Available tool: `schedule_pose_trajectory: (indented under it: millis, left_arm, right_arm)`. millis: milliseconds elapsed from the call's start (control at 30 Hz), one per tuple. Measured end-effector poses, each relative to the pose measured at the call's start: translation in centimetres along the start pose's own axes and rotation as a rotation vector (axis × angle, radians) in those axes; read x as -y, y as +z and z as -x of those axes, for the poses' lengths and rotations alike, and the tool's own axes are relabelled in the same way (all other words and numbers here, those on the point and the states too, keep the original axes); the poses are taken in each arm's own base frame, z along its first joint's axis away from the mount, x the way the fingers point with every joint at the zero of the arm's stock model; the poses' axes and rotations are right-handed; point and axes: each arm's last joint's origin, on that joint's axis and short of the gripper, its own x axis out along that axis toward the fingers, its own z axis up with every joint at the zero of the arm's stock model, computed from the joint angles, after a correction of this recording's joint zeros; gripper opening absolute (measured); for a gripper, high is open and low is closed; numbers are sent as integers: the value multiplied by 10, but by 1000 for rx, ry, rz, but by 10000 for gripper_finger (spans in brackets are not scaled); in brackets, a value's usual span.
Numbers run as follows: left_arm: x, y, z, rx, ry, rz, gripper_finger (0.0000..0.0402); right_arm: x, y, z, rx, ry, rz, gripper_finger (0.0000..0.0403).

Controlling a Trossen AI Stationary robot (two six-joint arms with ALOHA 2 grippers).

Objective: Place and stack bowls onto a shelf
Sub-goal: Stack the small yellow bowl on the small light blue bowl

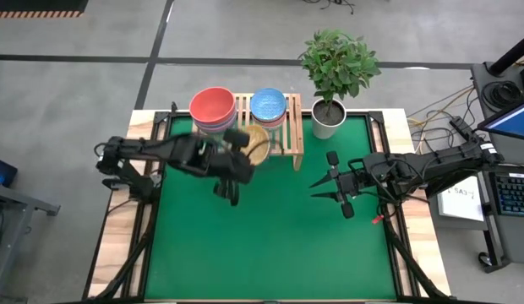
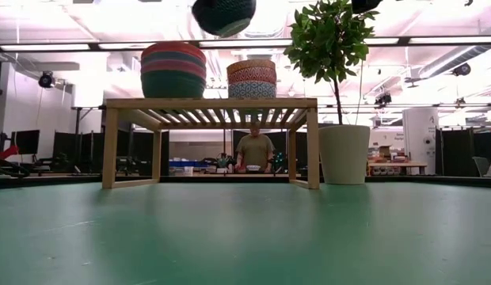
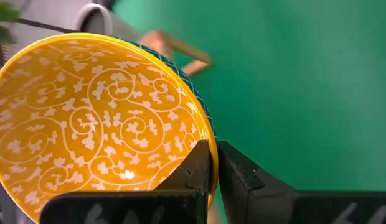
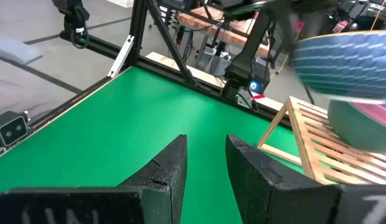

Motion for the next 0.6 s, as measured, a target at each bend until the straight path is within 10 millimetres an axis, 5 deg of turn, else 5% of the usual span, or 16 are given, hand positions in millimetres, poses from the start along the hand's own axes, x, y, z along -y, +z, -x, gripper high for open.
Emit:
schedule_pose_trajectory:
  millis: [300,600]
  left_arm:
    - [-64,-9,-2,73,164,-6,2]
    - [-112,-30,-25,126,189,88,2]
  right_arm:
    - [1,-1,0,-18,-49,4,100]
    - [1,-2,0,-31,-46,2,100]
